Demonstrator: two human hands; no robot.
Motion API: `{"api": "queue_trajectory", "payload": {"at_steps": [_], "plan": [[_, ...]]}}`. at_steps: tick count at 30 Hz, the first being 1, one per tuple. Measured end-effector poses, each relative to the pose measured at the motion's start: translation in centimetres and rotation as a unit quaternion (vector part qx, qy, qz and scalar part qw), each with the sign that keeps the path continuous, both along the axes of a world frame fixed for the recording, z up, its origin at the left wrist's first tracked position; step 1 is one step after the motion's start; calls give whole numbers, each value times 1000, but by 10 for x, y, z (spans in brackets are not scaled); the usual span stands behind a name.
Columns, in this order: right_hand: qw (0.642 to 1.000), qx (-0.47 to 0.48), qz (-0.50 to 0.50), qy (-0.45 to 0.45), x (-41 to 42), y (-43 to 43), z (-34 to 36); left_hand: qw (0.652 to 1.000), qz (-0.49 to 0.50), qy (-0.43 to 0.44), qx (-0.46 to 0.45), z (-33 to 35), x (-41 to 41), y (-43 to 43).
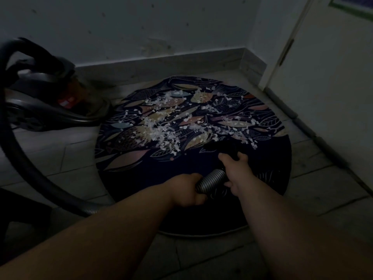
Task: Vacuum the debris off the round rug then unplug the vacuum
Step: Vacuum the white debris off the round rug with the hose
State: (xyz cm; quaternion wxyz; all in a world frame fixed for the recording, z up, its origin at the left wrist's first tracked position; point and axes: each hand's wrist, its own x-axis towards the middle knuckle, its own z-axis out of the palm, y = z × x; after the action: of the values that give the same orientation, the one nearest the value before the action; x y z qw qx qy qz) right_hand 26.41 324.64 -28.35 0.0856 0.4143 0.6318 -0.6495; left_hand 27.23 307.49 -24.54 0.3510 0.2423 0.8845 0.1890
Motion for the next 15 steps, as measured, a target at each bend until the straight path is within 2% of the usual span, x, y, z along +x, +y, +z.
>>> {"api": "queue_trajectory", "payload": {"at_steps": [6,15], "plan": [[999,1,53,-11,-5,-28,2,999,19,14,-32,1,5,-25],[995,8,96,-17,-3,-58,8,999,39,12,-34,5,15,-51]]}}
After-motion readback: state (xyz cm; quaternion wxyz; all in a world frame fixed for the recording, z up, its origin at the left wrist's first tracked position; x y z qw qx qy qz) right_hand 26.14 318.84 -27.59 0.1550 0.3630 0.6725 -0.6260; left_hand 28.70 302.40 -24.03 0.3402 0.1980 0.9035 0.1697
